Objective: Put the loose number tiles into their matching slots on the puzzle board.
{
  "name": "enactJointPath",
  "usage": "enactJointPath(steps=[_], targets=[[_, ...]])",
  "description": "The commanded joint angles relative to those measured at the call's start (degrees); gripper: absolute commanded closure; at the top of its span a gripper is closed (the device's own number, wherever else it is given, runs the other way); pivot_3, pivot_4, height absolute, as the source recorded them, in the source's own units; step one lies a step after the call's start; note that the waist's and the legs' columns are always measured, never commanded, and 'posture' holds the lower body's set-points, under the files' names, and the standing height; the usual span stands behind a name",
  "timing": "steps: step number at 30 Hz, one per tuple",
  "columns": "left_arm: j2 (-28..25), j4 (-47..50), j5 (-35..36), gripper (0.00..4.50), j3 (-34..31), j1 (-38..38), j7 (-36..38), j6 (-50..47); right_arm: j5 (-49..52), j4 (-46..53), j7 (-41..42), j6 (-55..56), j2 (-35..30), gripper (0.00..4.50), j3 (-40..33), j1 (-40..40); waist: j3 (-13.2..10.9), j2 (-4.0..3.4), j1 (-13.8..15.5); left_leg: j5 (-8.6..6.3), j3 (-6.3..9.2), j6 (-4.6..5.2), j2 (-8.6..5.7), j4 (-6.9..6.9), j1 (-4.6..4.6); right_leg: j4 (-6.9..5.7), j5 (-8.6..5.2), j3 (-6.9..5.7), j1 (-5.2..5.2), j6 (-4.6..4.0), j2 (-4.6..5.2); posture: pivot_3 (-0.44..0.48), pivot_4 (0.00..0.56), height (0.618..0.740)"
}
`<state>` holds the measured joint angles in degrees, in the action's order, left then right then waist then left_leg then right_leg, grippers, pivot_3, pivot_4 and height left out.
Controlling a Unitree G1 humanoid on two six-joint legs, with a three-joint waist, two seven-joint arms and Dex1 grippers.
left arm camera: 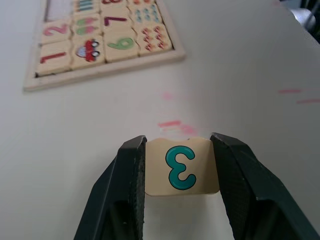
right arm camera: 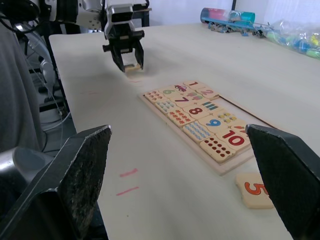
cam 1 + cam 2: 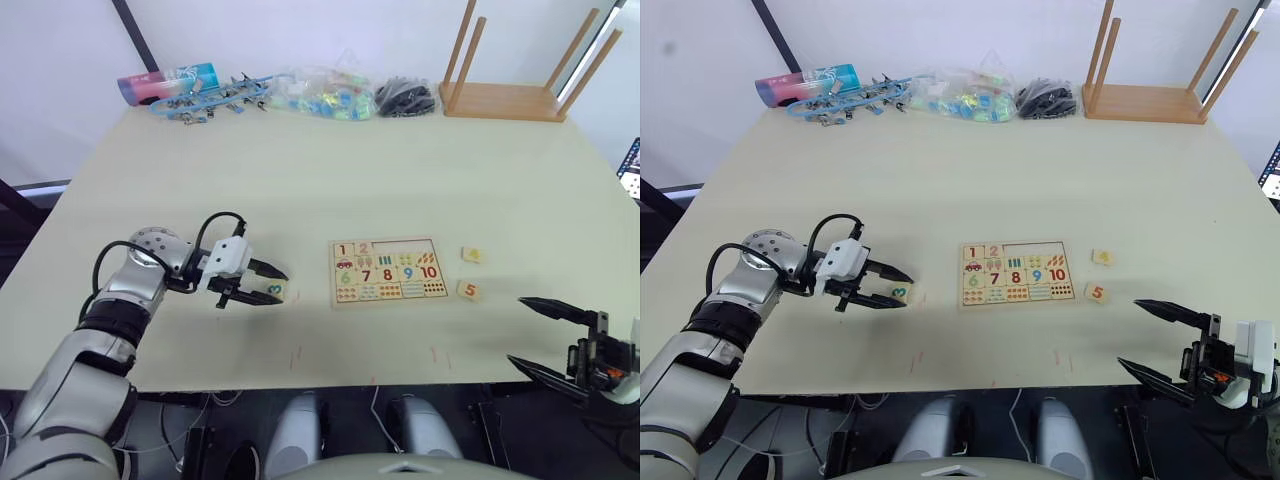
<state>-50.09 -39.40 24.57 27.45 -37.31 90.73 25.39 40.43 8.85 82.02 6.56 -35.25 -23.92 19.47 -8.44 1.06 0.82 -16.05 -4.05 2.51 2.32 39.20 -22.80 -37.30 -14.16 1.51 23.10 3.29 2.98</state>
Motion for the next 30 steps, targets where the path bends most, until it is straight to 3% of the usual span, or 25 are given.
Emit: enactJointPath(steps=[1,8,14,15,19,20,27,30], targets=[[-2.7,-2.71,3.6,3.02,6.59,-4.34,1.77,4.06,0.24,0.92,0.17,0.31,-0.73,0.0,-0.48,-0.16,-0.01,0.01,0.0,0.0,0.0,0.0,0.0,0.0,0.0,0.0,0.0,0.0,0.0,0.0,0.0,0.0,0.15,0.737],[-2.53,-8.89,5.67,3.02,16.26,-10.06,1.77,8.45,0.29,-0.03,0.56,0.48,-1.14,0.0,-0.46,-1.06,-0.02,0.03,0.02,0.0,0.0,0.0,-0.01,0.02,-0.01,-0.02,0.0,0.01,0.0,0.0,0.0,0.0,0.15,0.737],[-1.78,-11.1,6.67,3.02,18.84,-10.93,1.77,8.4,0.22,0.01,0.72,1.01,-0.62,0.0,-0.5,-0.46,-0.02,0.03,0.03,0.0,0.01,0.0,0.0,0.03,-0.02,-0.02,0.0,0.0,0.0,0.0,-0.01,0.0,0.15,0.737],[-1.6,-11.51,6.61,2.0,18.92,-10.92,1.77,8.56,0.23,0.04,0.69,1.04,-0.58,0.0,-0.52,-0.39,-0.02,0.03,0.03,0.0,0.02,0.0,0.0,0.03,-0.02,-0.03,0.0,0.0,0.0,0.0,0.0,0.0,0.15,0.737],[-0.75,-12.71,7.23,0.61,17.18,-10.38,1.77,7.9,0.38,-0.02,0.8,1.18,-0.6,0.0,-0.85,0.04,-0.02,0.03,0.01,0.0,0.03,0.0,0.0,0.04,-0.02,-0.04,0.0,0.0,0.0,0.0,0.0,0.0,0.15,0.737],[-0.69,-12.5,7.89,0.08,16.56,-10.15,1.77,7.14,0.4,-0.1,0.87,1.22,-0.64,0.0,-0.91,0.09,-0.02,0.03,0.01,0.0,0.03,0.0,0.0,0.04,-0.01,-0.04,0.0,0.0,0.0,0.0,0.0,0.0,0.15,0.737],[-2.69,-5.52,14.35,0.03,8.08,-6.11,1.77,0.67,0.94,-0.7,1.34,1.05,-1.08,0.0,-1.37,-0.21,-0.03,0.04,-0.02,0.0,0.17,0.0,0.05,0.04,-0.02,-0.07,0.0,0.01,0.03,0.0,0.01,0.0,0.15,0.737],[-3.75,-0.09,16.26,0.03,0.07,-1.86,1.77,-4.85,0.67,-1.66,1.63,1.2,-1.15,0.0,-1.15,-0.99,-0.03,0.03,-0.05,0.0,0.17,0.0,0.05,0.04,-0.01,-0.1,0.0,0.01,0.03,0.0,0.01,0.0,0.15,0.737]])
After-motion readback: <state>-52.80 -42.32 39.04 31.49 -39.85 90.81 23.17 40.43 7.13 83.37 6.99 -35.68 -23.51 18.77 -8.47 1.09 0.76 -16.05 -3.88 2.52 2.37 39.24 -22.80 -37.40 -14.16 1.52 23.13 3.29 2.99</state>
